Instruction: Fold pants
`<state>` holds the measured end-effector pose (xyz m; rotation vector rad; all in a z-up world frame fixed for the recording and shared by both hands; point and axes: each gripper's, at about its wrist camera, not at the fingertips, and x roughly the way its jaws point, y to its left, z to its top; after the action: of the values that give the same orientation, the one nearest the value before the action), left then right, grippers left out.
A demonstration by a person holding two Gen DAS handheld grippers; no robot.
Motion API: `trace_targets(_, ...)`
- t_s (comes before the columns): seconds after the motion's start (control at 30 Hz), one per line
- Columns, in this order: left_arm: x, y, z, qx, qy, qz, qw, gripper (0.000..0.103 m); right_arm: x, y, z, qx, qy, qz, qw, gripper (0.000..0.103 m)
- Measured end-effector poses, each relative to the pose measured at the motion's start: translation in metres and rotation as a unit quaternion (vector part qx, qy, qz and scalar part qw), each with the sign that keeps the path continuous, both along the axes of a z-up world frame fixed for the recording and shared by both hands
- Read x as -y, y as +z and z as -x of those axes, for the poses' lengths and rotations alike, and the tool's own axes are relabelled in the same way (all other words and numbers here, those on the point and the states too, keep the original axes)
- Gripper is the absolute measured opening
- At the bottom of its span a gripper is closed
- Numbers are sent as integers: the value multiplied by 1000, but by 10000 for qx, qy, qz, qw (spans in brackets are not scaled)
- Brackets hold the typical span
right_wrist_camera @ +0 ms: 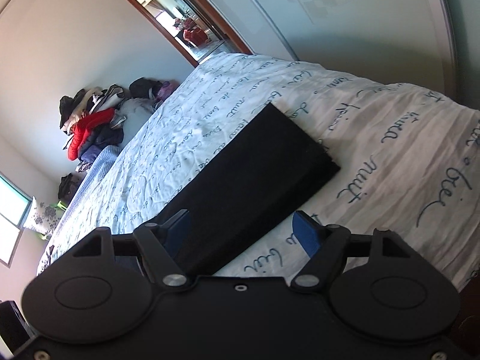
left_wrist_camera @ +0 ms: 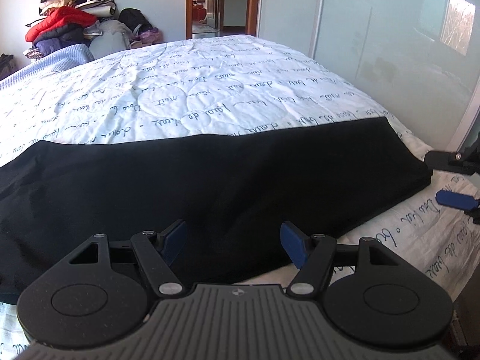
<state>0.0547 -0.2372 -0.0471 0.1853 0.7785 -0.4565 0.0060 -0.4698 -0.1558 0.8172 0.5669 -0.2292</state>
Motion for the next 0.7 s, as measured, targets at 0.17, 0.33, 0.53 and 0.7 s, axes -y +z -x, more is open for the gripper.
trace_targets(0.17,8,-8,12,382,-34,-271,9989,72,5,-1,6,-17,-47,50,10000,76)
trace_targets(0.33,16,-15,26,467,-279,-336,9980,72,10,-3,10,-55,-104,43,9999,76)
trace_targets(0.53,33,-19,45,984,-804,-563,9903,72,18,-8,16,-41,-203,-61,9998,76)
trace_targets(0.7,30,-6,43,1404,-858,-453,9853,72,20,-13,7,335,-61,-749,9966,76)
